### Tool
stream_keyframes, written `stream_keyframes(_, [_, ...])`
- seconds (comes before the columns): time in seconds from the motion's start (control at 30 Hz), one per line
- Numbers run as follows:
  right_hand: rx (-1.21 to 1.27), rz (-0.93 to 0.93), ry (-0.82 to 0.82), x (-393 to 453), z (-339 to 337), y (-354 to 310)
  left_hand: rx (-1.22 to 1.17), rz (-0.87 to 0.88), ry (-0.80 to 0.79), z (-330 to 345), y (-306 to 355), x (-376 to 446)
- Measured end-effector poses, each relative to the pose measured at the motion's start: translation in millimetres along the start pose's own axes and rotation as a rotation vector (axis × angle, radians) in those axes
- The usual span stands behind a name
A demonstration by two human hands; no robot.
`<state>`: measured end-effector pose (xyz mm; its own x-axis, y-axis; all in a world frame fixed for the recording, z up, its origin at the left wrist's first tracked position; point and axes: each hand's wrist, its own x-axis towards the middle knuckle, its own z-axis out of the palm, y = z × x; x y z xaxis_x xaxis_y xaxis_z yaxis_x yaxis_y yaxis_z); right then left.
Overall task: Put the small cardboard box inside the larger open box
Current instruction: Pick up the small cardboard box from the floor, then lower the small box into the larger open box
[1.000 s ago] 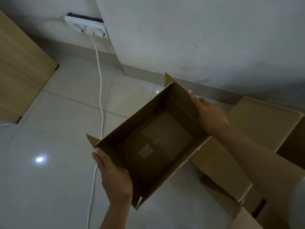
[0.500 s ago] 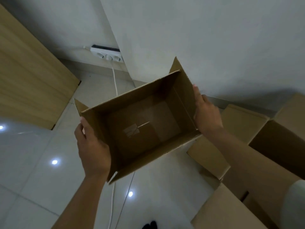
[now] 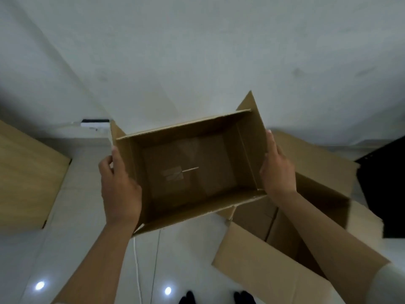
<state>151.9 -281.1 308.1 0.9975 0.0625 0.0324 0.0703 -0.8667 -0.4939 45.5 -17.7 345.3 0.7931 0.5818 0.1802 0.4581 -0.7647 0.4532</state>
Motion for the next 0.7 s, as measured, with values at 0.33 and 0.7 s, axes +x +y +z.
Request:
stream_keyframes(0.33, [-0.053, 0.419, 0.213, -82.5, -70.6, 161.7, -0.084, 0.328, -0.29, 96.4, 136.4, -49.8])
stream_keyframes(0.7, [0.056, 0.748, 0.158, -130.9, -49.5, 264.5, -0.102, 0.544, -0.393, 198.6, 214.7, -92.4])
